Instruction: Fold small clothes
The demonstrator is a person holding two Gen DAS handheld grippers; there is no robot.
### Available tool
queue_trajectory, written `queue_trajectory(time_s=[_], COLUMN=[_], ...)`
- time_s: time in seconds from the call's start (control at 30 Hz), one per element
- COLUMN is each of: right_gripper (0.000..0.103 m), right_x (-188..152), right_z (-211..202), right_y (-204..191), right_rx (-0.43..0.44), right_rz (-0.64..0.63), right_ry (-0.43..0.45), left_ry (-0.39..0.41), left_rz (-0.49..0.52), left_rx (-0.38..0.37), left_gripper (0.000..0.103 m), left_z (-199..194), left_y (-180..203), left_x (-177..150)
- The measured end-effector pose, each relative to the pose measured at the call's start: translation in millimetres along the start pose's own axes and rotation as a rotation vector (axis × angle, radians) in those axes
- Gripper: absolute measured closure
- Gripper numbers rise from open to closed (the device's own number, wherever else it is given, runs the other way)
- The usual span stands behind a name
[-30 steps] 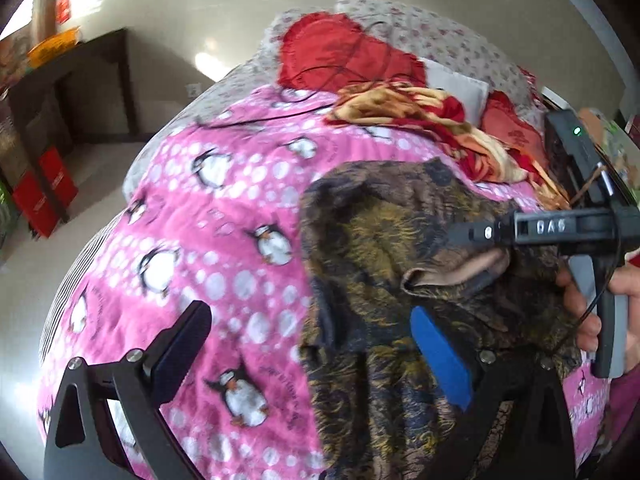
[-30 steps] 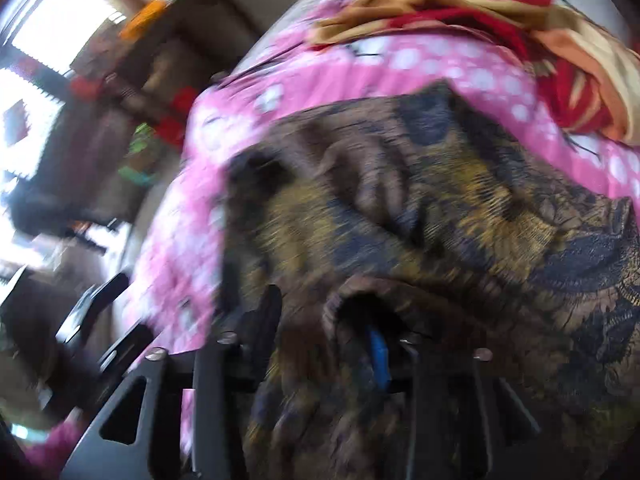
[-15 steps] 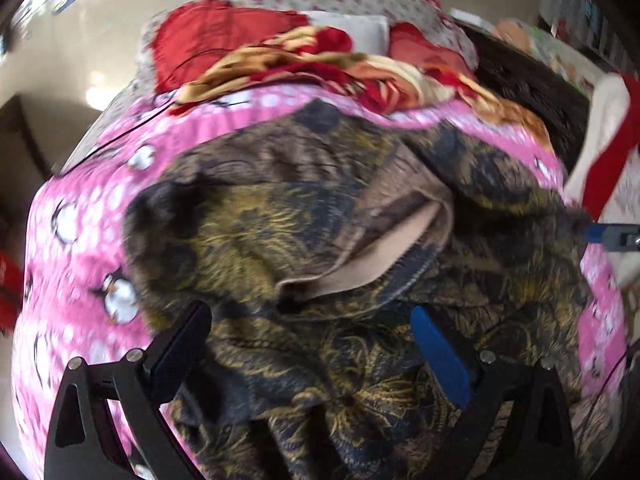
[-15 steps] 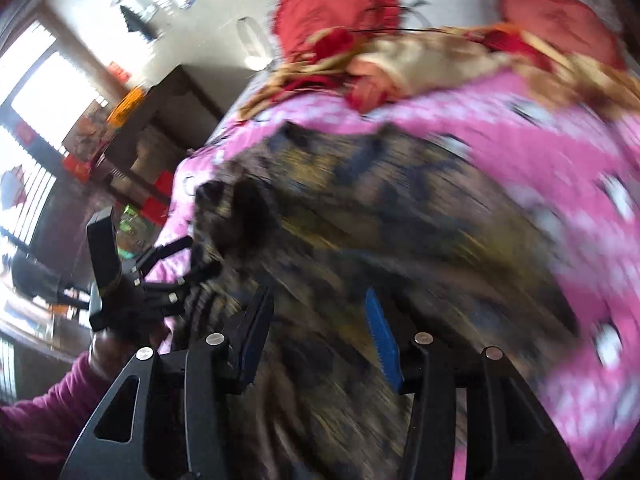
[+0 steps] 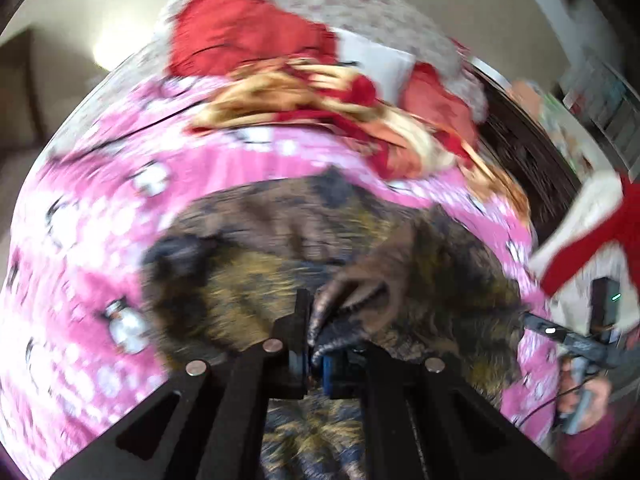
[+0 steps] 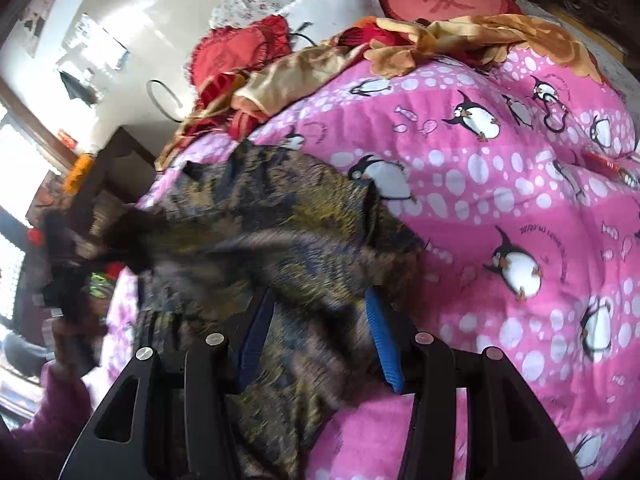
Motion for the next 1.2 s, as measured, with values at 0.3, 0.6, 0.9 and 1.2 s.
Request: queue_trajectory(time_s=[0.3, 0.6, 0.9, 1.2], right_gripper=[0.051, 0.079, 0.095, 0.072], right_x=[26, 7, 44, -6], right_z=[4, 34, 22, -14], right_y=[16, 28, 29, 1], right_rx=[-0.045, -0.03, -0.233, -0.03], right_rz=[0.061, 0.111, 0.024, 0.011], right_ry=[0.076, -0.009, 0.111, 0.02], left_ry=[-0.127, -0.139, -0.162, -0.084], left_rz=[-0.082, -0.115, -0.131, -0.087], left_rx=[0.034, 0.023, 0.118, 0.129], left_gripper=[0.099, 0.099, 0.057, 0.039], left_z=[21, 22, 41, 20], left_y=[-39, -41, -41, -37], left_x=[-36, -38, -35, -39])
Point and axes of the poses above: each gripper's, at about its wrist camera, not at the fingertips, and z roughly the way its jaws point, y to its right, x to its top, the point moved 7 cm from there along z, roughly the way its jaws point, and after that the axes turned 1 degree about y, right-handed, at the moved point
